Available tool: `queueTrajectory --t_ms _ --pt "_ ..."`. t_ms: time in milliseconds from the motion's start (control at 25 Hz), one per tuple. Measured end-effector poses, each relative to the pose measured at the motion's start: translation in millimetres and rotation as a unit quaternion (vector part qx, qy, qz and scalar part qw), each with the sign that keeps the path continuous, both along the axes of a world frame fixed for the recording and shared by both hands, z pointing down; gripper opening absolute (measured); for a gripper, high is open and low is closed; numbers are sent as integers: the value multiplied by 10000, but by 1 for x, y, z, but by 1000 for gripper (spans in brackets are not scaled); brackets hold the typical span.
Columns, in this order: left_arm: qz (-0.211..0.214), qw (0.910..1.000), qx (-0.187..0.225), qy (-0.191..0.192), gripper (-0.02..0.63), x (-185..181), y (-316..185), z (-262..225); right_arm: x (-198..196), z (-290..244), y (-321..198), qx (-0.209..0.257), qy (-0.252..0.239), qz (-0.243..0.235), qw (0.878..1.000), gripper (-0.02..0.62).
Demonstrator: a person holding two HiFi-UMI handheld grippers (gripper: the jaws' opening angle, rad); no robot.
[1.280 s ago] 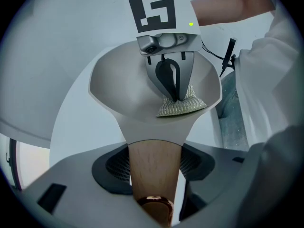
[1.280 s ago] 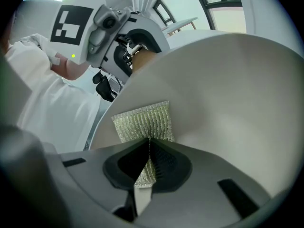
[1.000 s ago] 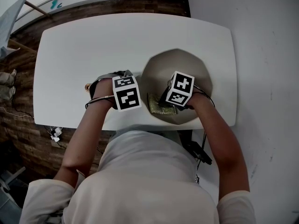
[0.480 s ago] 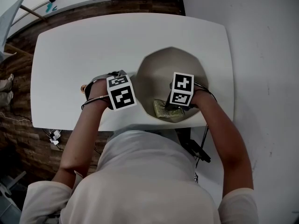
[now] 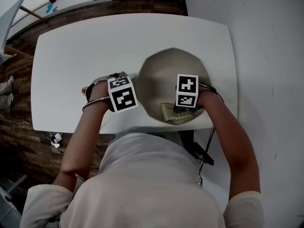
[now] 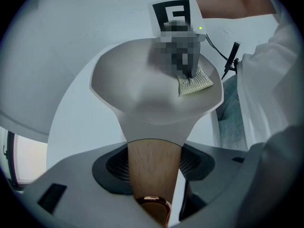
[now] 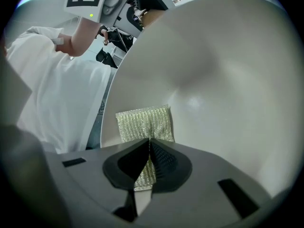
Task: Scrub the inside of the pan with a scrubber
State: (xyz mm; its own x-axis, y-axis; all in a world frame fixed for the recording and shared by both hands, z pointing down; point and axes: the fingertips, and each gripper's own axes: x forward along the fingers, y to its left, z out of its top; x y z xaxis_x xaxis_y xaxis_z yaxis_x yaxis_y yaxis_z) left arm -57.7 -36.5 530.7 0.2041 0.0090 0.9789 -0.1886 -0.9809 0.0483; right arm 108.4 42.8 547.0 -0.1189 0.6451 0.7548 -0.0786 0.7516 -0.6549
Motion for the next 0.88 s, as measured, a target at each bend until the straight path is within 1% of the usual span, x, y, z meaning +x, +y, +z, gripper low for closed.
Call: queueTrajectory --t_ms 360,520,680,880 --pt "13 10000 4 -12 268 1 0 0 33 2 -11 306 629 -302 9971 26" --pt "19 10000 15 -12 268 1 0 0 42 4 -18 525 823 -298 9948 26" --pt "26 10000 9 -9 268 1 0 0 49 8 -29 907 1041 -202 9902 26" --pt "53 10000 13 8 268 1 -1 0 60 13 -53 1553 1337 98 9787 26"
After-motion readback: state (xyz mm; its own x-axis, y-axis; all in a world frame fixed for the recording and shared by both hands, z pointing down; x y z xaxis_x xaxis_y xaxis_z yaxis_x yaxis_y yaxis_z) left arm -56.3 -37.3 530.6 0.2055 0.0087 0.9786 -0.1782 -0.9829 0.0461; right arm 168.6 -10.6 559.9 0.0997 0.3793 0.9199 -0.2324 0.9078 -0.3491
